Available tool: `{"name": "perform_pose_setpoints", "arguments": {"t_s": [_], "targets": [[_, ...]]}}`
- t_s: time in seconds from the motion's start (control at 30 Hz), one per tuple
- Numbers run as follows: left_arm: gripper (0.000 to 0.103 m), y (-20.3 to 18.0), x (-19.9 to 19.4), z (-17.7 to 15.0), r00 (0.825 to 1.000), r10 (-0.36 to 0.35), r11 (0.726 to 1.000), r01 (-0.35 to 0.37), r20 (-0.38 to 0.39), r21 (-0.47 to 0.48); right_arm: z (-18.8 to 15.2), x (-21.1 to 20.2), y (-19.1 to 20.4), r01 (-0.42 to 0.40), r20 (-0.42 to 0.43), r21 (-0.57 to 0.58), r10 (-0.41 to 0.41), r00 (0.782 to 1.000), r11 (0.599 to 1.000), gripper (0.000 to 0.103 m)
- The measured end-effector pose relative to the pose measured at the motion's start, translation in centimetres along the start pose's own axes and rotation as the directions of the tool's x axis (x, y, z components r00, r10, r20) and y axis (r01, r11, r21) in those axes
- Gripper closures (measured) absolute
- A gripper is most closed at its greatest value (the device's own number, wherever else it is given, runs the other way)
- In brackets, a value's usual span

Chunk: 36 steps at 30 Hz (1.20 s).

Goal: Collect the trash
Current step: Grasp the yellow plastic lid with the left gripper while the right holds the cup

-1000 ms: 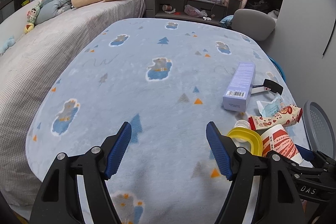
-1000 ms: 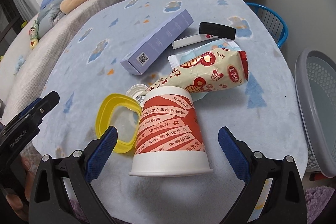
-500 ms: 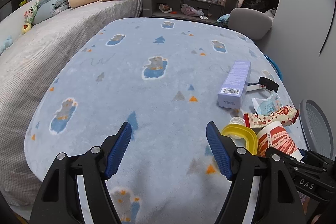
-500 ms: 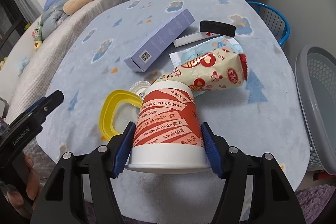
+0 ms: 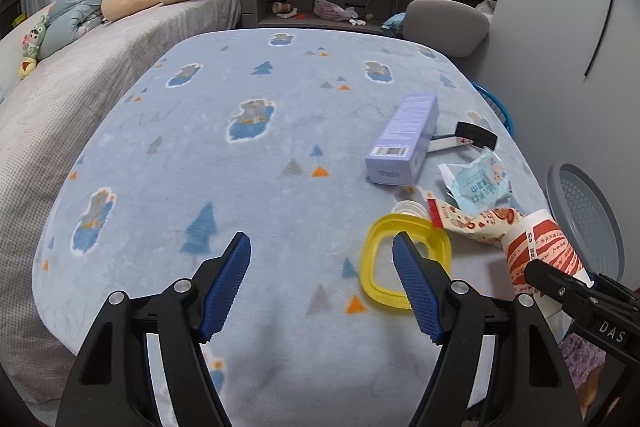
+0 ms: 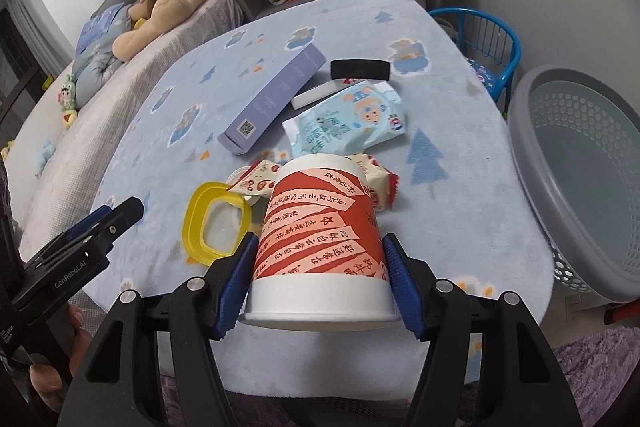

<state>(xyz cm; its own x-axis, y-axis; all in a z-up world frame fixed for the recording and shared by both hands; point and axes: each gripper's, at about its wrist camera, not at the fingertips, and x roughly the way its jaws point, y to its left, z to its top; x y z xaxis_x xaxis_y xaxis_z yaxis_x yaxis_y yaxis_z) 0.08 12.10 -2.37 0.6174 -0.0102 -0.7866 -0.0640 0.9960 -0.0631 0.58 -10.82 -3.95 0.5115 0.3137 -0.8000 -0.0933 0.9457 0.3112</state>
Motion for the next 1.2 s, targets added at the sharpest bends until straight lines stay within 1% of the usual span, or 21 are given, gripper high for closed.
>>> {"name": "perform_pose_setpoints", "arguments": {"t_s": [0.13,0.2,0.3,0.4,0.5,0.63,0.8,0.93,1.2], "targets": [[0.032,-1.1,0.0,-0.3,0.999,-0.041,0.999,0.041,-0.012,0.023,-0.2,-0.6,-0.7,0.000,0.013,0.019,0.000,1.000,1.000,0.041],[0.030,-1.7,-0.1,-0.4,0.998,-0.060,0.998,0.060,-0.016,0.033,-0.2,-0.8,-1.0,-0.001,0.019,0.027,0.000,1.000,1.000,0.041],[0.029,-2.5,-0.1,-0.7,0.996,-0.090,0.995,0.091,-0.024,0.049,-0.3,-1.1,-1.3,-0.001,0.026,0.034,0.000,1.000,0.999,0.041],[0.029,-3.2,0.3,-1.0,0.992,-0.115,0.991,0.118,-0.049,0.063,-0.4,-1.3,-1.6,-0.004,0.032,0.043,0.002,0.999,0.999,0.041],[0.029,-4.0,1.2,-1.4,0.986,-0.138,0.986,0.145,-0.090,0.080,-0.6,-1.5,-1.9,-0.005,0.036,0.054,0.003,0.999,0.999,0.041],[0.029,-4.9,2.0,-1.9,0.981,-0.149,0.982,0.162,-0.127,0.101,-0.7,-1.7,-2.4,-0.009,0.042,0.067,0.006,0.999,0.998,0.041],[0.029,-5.5,3.0,-2.3,0.979,-0.138,0.981,0.156,-0.151,0.112,-0.7,-2.0,-2.9,-0.014,0.052,0.081,0.010,0.999,0.997,0.041],[0.029,-5.6,4.3,-2.5,0.983,-0.100,0.985,0.119,-0.152,0.121,-0.6,-1.8,-3.1,-0.018,0.051,0.087,0.013,0.999,0.996,0.041],[0.029,-5.7,5.2,-1.8,0.988,-0.093,0.987,0.108,-0.121,0.120,-0.7,-1.4,-3.5,-0.027,0.042,0.098,0.023,0.999,0.995,0.041]]}}
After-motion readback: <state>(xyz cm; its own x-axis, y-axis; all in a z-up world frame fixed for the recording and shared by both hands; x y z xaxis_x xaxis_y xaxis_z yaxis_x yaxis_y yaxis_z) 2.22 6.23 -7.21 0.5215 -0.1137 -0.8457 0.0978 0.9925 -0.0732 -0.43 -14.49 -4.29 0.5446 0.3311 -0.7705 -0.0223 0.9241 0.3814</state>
